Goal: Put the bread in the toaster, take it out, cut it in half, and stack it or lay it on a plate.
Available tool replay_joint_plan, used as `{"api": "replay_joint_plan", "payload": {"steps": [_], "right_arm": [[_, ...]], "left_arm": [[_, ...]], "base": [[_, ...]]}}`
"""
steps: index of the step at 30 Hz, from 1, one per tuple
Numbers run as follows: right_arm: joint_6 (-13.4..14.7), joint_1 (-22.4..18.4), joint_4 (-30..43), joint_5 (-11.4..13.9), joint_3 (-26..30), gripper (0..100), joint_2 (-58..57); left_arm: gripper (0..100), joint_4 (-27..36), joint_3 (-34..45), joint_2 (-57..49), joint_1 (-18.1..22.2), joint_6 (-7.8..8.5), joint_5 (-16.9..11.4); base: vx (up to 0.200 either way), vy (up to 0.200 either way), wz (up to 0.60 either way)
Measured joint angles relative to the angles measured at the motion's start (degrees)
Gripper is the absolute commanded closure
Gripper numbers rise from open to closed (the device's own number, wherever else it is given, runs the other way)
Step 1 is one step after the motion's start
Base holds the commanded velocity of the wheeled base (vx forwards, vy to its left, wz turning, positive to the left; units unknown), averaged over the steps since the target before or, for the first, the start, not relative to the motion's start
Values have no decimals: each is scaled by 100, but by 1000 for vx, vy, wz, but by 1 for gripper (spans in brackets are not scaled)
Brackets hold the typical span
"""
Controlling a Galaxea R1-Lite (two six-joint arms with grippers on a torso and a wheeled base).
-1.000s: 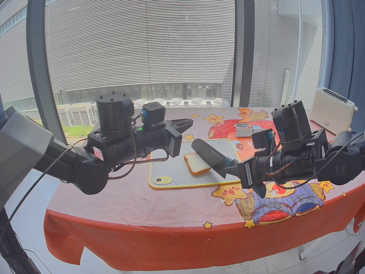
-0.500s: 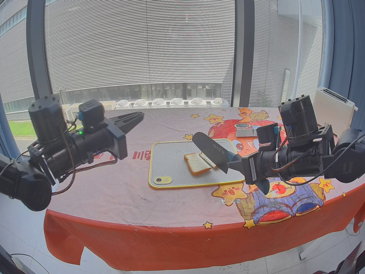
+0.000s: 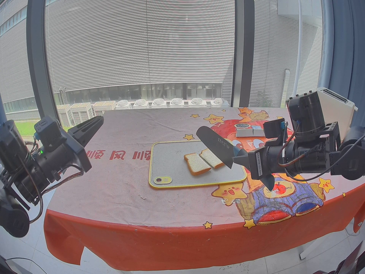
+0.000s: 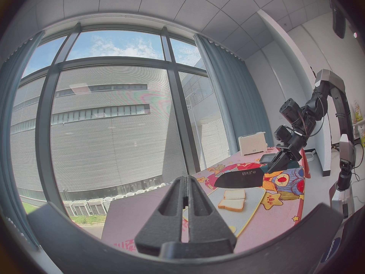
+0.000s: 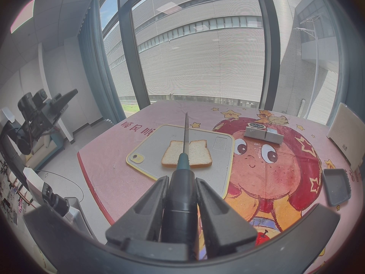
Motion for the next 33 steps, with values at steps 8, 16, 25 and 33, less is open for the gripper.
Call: {"api": "replay_joint_plan", "payload": {"steps": [8, 16, 25, 33], "right_arm": [[-16, -50, -5, -13, 33, 100, -140], [-20, -72, -597, -72, 195, 100, -267], [-82, -85, -1565, -105, 622, 100, -302], [-93, -82, -1580, -113, 706, 100, -347]], "left_arm": [[100, -729, 1073, -217, 378, -63, 106], [100, -980, 2016, -777, 951, 2, 90], [100, -1035, 2283, -1475, 1386, 141, 68], [100, -969, 2294, -1841, 1570, 218, 62]], "base": [[0, 0, 0], [0, 0, 0], [0, 0, 0], [0, 0, 0]]}}
